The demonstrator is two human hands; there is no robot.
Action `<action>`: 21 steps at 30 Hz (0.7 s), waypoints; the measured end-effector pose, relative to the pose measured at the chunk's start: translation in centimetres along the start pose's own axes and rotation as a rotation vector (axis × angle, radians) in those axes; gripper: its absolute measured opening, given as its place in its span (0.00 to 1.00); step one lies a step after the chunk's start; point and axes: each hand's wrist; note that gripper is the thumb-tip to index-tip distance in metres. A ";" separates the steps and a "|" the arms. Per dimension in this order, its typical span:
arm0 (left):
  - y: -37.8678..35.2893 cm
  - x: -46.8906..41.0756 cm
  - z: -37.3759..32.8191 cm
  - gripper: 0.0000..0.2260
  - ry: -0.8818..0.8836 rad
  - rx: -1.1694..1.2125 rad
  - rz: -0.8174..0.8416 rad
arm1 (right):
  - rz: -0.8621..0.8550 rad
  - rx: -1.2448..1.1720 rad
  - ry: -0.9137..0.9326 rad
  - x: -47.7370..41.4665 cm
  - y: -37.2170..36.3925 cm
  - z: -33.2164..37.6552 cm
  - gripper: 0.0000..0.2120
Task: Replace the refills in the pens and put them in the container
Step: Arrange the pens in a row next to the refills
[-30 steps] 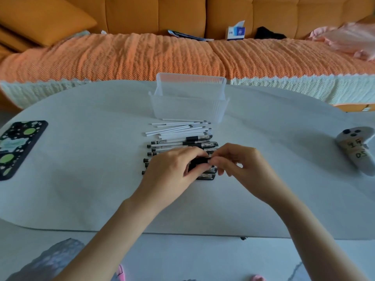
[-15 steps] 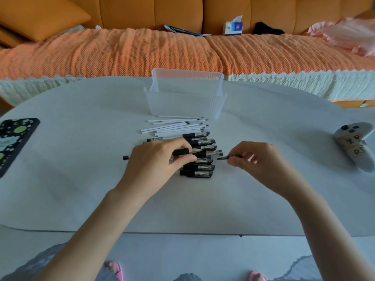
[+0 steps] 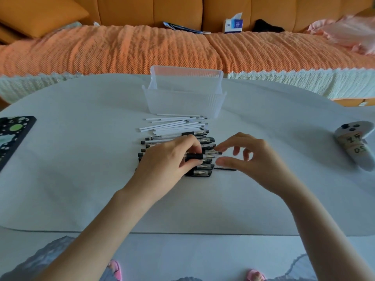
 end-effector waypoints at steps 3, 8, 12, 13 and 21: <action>-0.2 -0.2 -0.2 0.07 -0.016 0.034 -0.019 | 0.023 -0.041 0.030 0.2 -1.3 0.8 0.04; -0.5 -0.2 -0.3 0.07 -0.061 0.006 -0.028 | -0.022 -0.057 -0.031 0.3 -1.7 1.0 0.07; -0.5 -0.3 -0.1 0.06 0.000 0.040 0.002 | -0.052 -0.032 -0.054 0.3 -1.8 1.3 0.04; -0.5 -0.3 -0.1 0.06 0.009 0.050 0.013 | -0.055 -0.020 -0.050 0.3 -1.8 1.3 0.04; -0.2 -0.5 0.0 0.15 0.022 0.050 0.016 | -0.094 -0.101 -0.028 0.1 -1.9 1.3 0.07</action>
Point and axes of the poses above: each hand's wrist, its own x-axis away from the middle knuckle, its own y-axis out of the back of the hand, z = x × y, and after that the axes turned 14 degrees about -z, right-handed
